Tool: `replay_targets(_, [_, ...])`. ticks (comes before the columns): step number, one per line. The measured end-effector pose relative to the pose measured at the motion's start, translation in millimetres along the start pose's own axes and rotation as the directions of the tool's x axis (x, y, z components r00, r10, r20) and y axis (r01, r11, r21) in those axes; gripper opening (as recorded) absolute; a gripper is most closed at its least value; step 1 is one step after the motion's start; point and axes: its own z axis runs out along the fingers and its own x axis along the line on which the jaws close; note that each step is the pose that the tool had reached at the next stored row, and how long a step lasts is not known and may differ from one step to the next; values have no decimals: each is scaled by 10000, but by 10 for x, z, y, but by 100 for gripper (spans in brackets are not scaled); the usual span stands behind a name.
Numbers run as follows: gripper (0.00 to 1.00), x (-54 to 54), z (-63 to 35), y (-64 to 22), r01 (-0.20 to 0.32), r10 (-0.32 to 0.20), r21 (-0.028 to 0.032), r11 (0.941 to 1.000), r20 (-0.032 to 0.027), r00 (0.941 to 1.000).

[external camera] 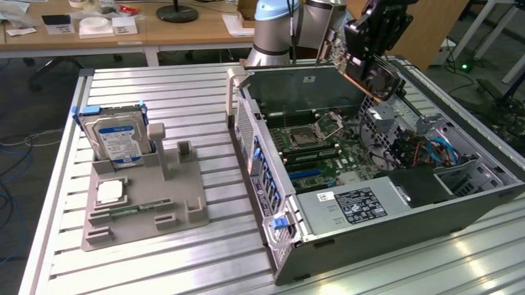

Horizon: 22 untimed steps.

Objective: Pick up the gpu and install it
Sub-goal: 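Insert the gpu into the slot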

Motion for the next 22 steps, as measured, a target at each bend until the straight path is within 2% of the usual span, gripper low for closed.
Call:
replay_targets(5, [28, 0, 0, 0, 600, -600, -13, 9982, 17, 9982])
replay_targets(10, [28, 0, 0, 0, 1201, -1201, -26, 9928, 35, 9928])
replay_targets(15, [28, 0, 0, 0, 1786, -1786, -38, 9839, 55, 9839])
replay_targets(22, [28, 1, 0, -1, 2533, -2533, -51, 9674, 80, 9674])
